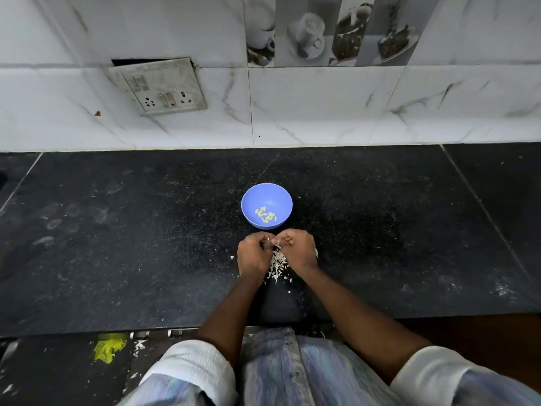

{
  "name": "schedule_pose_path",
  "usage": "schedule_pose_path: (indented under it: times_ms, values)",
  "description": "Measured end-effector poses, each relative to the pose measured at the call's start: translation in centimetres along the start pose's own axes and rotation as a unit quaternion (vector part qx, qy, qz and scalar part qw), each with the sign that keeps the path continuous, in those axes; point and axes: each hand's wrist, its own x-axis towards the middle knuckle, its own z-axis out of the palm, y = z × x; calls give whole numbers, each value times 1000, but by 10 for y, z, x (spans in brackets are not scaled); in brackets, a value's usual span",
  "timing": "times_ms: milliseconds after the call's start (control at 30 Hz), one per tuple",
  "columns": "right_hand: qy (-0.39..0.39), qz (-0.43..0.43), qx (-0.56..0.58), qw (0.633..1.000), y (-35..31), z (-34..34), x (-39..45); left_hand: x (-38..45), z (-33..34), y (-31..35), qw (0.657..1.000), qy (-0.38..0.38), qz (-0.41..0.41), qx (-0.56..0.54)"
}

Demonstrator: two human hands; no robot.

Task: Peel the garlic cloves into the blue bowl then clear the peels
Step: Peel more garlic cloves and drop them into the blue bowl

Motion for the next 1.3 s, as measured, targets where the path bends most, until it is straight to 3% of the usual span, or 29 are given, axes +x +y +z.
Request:
schedule_pose_path:
  times_ms: [167,300,500,667,900,1067,1300]
  values:
    - [13,17,54,998,-1,-4,-4,-2,1,2,995,23,-32,-87]
    - [8,37,79,996,-2,-5,-4,-4,3,0,995,32,-25,-90]
    - [-28,112,221,968,-9,-8,-7,-4,6,6,993,35,-24,-113]
    - [-61,106,216,969,-8,-10,-6,-4,7,6,989,43,-50,-129]
    - [-16,88,187,978,-4,-9,0,-1,6,5,995,11,-43,-94]
    - [-12,94,188,978,-5,-6,3,0,7,4,989,15,-36,-145]
    - [-55,105,225,967,-6,-10,3,3,10,0,983,37,-79,-163]
